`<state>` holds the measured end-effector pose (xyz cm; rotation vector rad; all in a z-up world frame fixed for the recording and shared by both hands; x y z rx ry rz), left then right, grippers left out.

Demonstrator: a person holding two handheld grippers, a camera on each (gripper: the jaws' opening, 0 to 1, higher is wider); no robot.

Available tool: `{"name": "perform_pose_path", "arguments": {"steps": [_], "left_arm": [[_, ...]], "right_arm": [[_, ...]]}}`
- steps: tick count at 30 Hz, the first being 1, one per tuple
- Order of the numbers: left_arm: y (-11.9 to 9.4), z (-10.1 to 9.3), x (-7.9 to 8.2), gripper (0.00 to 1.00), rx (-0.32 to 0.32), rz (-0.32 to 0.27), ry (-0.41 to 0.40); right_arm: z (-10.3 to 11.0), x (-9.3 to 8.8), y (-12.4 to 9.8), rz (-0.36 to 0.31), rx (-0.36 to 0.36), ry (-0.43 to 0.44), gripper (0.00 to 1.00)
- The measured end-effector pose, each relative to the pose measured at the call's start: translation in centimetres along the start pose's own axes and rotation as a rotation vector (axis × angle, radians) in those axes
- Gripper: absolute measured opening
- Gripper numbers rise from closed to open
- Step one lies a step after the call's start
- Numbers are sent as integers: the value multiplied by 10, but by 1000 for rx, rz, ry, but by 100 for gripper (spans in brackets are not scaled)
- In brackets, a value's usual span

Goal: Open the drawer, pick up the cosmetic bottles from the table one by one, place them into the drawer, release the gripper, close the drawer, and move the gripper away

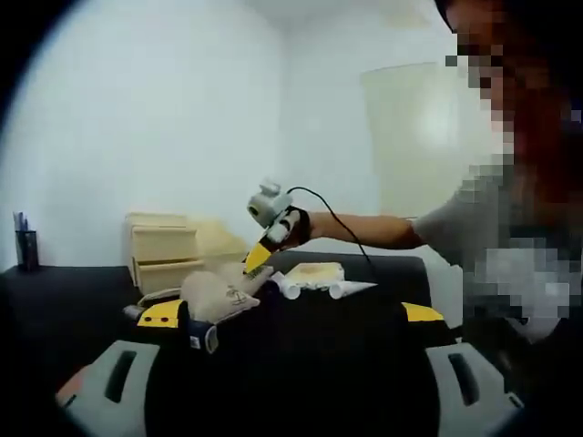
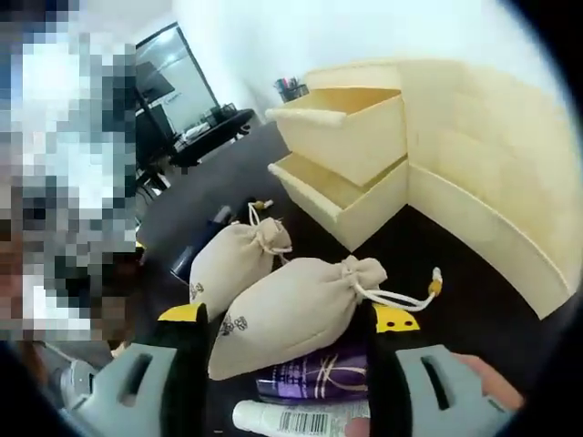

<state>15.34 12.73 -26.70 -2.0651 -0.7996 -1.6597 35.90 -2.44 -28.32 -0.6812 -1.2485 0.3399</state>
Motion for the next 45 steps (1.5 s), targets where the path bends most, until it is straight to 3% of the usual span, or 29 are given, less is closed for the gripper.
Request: {"name": "perform_pose_path", "arguments": {"steps": [8,22,45], "left_arm": [[0,-1,0,94,-1,-6,1],[1,0,0,94,7,-5,-1],[-1,3,6,94,7,-33,-49]], "right_arm": [[2,0,8,6,-4,-10,64],[4,2,2,-13,-44,-33,48],[4,20,-40,-104,-83,-52,46]]}}
Point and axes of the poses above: the point that each gripper's makers call its tool centre point, and the gripper's own axes: y roughly forward along the fingers, z roughly to its left, x roughly out of its top, the point moved 4 cm from there along -y, roughly backward along the fingers, and after that the axes turned 14 degrees about -y, right-handed, at the moved point
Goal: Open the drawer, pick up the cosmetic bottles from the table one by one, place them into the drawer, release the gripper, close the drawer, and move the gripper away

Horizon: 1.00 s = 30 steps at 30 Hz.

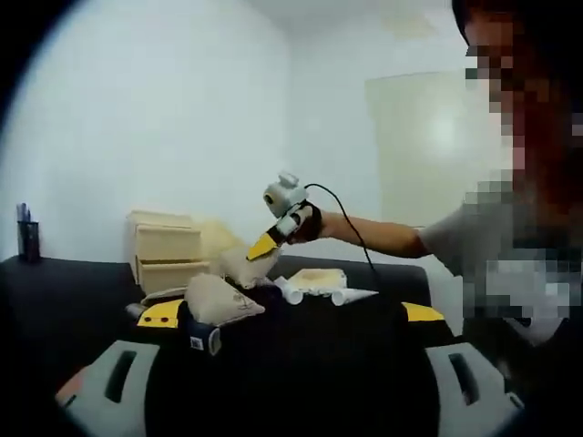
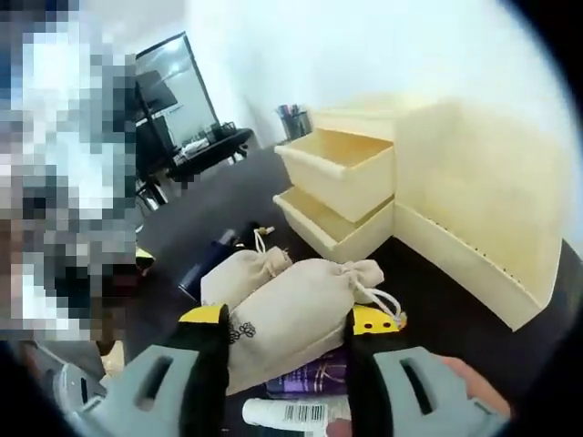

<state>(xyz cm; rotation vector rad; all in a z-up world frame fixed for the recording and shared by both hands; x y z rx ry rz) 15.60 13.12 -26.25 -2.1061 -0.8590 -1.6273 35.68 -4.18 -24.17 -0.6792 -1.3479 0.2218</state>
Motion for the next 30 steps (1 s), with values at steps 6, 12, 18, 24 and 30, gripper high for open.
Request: {"name": "perform_pose_path", "arguments": {"steps": [6,12,18,24,30], "left_arm": [[1,2,-1,94,11,9,-5],[3,-2,-4,94,15,8,-18],[4,-2,-3,93,16,5,-44],[8,-6,-4,92,19,12,-57],[15,-13,1,87,26,-25,-68]], "right_arm": [[2,5,-14,-23,-15,-18,46],[6,10,-28,-55,-29,-39,46],[12,17,-36,-86,-35,-69,46],[19,25,-41,-115,-25,-113,46],[27,35,-45,-154,-17,-168,46]]}}
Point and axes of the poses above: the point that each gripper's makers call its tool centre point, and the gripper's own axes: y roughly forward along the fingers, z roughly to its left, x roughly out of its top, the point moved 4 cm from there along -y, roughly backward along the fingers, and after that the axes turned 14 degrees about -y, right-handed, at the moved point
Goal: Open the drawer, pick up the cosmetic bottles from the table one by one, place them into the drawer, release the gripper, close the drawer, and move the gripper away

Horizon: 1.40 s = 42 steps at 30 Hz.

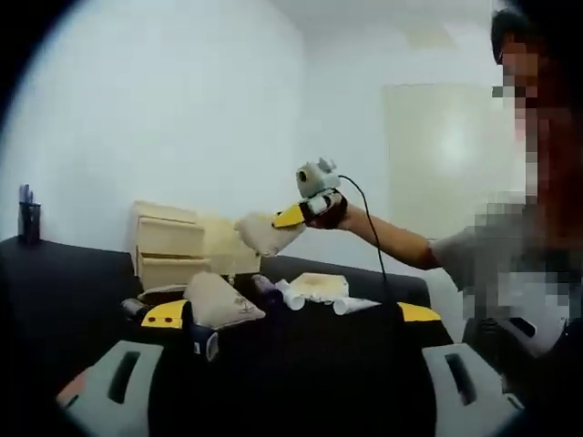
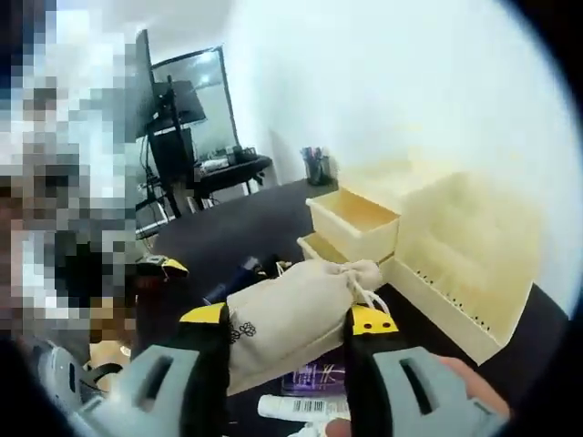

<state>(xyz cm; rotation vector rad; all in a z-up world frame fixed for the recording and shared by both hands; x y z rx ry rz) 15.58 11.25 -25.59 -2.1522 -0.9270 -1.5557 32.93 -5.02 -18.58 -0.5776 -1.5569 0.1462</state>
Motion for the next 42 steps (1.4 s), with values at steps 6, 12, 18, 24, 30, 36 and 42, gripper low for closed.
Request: {"name": "perform_pose_path", "arguments": {"steps": [6,12,18,24,30,36,42], "left_arm": [[20,-12,5,86,2,-30,-8],[49,-10,0,86,109,-24,51],[70,-9,6,84,188,-74,106],[73,-16,22,81,137,-139,34],[66,-19,39,76,33,-191,-110],[58,-20,48,75,-46,-204,-202],[57,-16,49,75,-76,-162,-240]], "right_arm": [[8,12,-4,-47,14,-16,45],[15,19,-5,-69,28,-31,45],[21,25,-6,-81,37,-36,45],[36,29,-5,-118,74,-70,45],[47,35,-9,-167,98,-123,45],[51,44,-15,-224,98,-211,45],[55,54,-21,-282,85,-304,44]]}}
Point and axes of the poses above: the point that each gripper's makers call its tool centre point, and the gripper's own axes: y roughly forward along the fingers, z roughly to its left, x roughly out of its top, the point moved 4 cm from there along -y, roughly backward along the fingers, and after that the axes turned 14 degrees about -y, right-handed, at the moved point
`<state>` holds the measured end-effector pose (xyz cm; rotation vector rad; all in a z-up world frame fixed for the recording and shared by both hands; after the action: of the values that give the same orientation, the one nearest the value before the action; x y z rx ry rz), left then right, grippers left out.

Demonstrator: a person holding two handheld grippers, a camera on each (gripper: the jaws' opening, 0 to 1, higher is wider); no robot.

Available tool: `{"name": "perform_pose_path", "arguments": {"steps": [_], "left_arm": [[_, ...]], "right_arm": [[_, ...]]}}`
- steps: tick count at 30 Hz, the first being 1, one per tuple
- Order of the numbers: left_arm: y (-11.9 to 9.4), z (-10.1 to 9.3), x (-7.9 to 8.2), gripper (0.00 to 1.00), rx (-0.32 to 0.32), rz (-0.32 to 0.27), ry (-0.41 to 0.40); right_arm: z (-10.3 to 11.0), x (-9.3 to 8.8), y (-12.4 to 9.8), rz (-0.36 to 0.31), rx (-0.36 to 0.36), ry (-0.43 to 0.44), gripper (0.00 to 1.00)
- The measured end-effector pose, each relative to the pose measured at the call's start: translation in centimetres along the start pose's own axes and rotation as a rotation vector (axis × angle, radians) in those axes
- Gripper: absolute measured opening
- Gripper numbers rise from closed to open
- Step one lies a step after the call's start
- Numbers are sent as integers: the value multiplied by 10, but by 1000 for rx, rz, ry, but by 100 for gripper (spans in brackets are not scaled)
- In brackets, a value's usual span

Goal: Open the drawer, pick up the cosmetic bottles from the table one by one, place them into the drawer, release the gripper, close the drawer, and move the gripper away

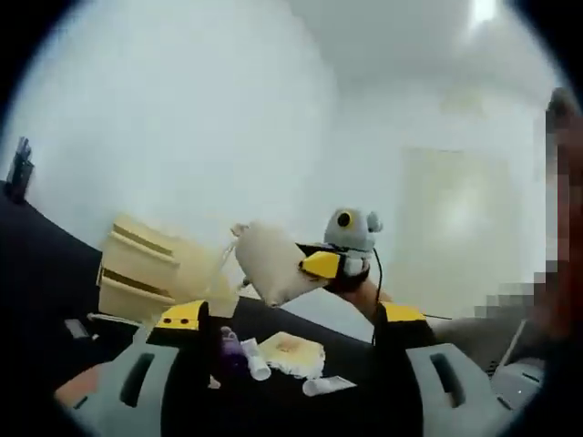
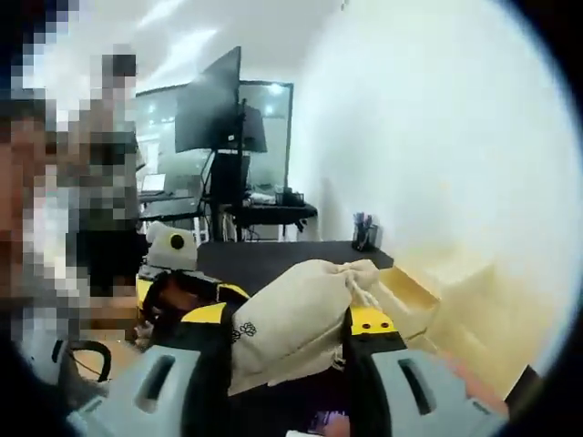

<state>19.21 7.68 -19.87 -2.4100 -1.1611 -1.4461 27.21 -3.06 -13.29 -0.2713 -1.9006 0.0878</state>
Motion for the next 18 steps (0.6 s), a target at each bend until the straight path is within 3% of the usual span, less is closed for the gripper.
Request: {"name": "perform_pose_path", "arguments": {"steps": [6,9,18], "left_arm": [[-1,0,4,74,-40,-8,-73],[-5,0,1,74,-68,26,-99],[-15,-4,15,73,-183,17,-215]], "right_arm": [[5,4,-1,-8,-3,-44,44],[6,7,-2,-30,-2,-60,44],[24,17,-1,-137,78,-130,44]]}}
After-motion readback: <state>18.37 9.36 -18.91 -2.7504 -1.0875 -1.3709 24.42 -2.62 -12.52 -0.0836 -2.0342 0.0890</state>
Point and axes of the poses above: the point that each gripper's makers call its tool centre point, and the gripper's own axes: y roughly forward along the fingers, z roughly to its left, x roughly out of its top, the point moved 4 cm from there along -y, roughly backward along the fingers, and after that the axes turned 14 degrees about -y, right-handed, at the moved point
